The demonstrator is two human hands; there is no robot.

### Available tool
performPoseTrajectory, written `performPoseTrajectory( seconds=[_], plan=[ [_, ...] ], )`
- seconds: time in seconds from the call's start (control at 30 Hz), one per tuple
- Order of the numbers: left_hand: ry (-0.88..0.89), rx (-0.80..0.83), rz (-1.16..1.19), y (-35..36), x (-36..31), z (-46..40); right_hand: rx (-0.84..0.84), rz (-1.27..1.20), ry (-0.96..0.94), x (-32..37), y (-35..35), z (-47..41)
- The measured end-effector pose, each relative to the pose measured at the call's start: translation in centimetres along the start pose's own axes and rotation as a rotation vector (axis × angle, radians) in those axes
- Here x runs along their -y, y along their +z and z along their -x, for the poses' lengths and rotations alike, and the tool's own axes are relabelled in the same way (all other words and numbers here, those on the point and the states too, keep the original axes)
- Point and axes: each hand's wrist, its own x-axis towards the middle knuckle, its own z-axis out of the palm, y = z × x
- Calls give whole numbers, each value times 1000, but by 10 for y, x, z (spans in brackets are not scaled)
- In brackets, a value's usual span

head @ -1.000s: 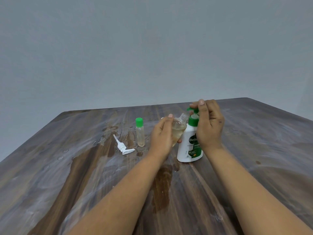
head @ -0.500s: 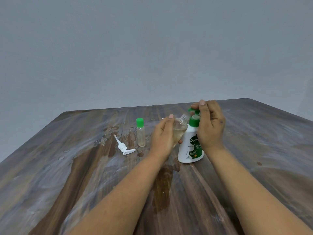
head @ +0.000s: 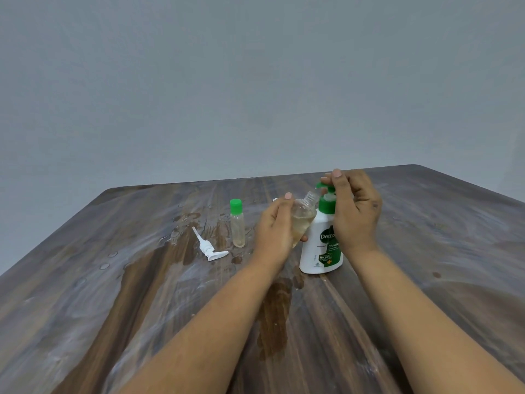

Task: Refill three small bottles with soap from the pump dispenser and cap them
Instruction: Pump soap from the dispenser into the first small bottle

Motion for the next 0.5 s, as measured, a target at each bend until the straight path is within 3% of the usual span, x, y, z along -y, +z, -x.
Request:
performPoseTrajectory(
  seconds=[0.3, 0.5],
  plan=[
    [-16, -10, 12, 2, 0, 2, 20, 77, -73, -1, 1, 0],
    [-6, -11, 2, 2, -2, 3, 6, 48, -13, 1, 0, -1]
  ],
)
